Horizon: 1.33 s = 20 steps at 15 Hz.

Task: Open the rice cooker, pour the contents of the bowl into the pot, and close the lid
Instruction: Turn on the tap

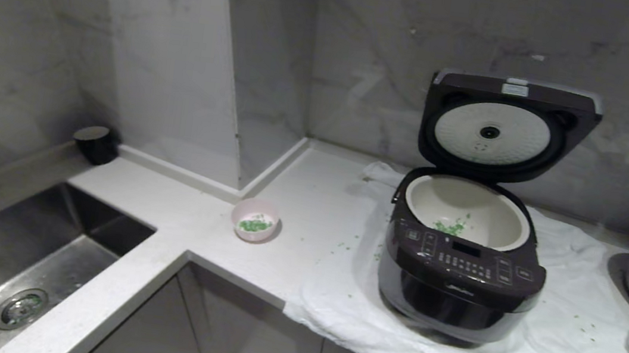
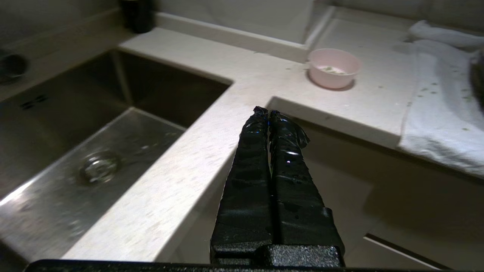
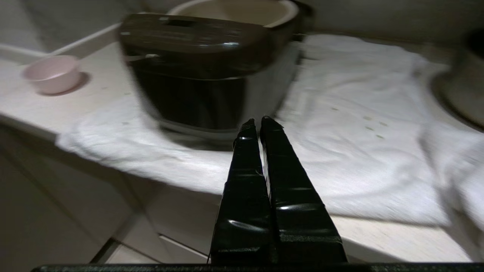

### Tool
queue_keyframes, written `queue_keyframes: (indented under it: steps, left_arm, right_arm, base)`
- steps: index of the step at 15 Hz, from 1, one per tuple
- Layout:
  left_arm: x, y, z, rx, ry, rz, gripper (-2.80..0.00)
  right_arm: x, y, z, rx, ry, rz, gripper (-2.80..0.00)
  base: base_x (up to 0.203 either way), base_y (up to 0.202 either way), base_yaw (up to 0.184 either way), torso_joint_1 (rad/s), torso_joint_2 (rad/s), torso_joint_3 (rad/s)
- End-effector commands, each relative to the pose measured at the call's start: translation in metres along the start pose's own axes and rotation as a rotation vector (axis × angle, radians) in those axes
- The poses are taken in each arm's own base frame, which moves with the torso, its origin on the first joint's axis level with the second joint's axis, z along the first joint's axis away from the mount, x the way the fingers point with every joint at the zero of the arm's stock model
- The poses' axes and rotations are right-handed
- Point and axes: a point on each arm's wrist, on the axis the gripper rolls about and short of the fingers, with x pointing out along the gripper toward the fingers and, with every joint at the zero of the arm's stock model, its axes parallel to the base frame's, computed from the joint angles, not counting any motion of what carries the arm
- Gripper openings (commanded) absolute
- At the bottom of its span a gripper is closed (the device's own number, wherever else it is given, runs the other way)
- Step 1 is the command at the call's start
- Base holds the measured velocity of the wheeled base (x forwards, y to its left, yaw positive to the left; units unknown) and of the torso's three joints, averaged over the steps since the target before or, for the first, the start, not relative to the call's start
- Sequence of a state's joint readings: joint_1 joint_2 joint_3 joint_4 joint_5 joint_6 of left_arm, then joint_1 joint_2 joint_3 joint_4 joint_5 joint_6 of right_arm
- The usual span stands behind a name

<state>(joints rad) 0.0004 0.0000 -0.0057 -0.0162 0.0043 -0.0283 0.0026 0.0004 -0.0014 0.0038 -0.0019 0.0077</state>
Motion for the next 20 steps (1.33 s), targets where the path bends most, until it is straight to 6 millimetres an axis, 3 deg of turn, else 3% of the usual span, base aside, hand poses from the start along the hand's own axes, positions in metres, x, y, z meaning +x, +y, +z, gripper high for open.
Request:
queue_keyframes:
  steps: [1, 10, 15, 20]
  left_arm:
    - [-0.0003, 0.0000, 0.0001, -0.001, -0.004, 0.001, -2.80]
    - [-0.0002, 0.0000, -0.0003, 0.001, -0.003, 0.003, -2.80]
    - [-0.0003, -0.0001, 0.0001, 0.001, -0.004, 0.003, -2.80]
    - [-0.0003, 0.0000, 0.0000, 0.001, -0.003, 0.001, -2.80]
  right_arm:
    - [0.0000, 0.0000, 0.0000, 0.000, 0.000, 0.001, -2.80]
    - [0.0000, 0.0000, 0.0001, 0.000, -0.001, 0.000, -2.80]
    - [0.0000, 0.0000, 0.0001, 0.000, -0.001, 0.000, -2.80]
    - [0.0000, 0.0000, 0.0001, 0.000, -0.001, 0.001, -2.80]
  base:
    - [-0.001, -0.004, 0.193, 0.010, 0.00, 0.002]
    - [-0.001, -0.008, 0.171, 0.005, 0.00, 0.003]
    - [-0.001, -0.005, 0.008, 0.002, 0.00, 0.000]
    - [0.155, -0.005, 0.004, -0.002, -0.01, -0.002]
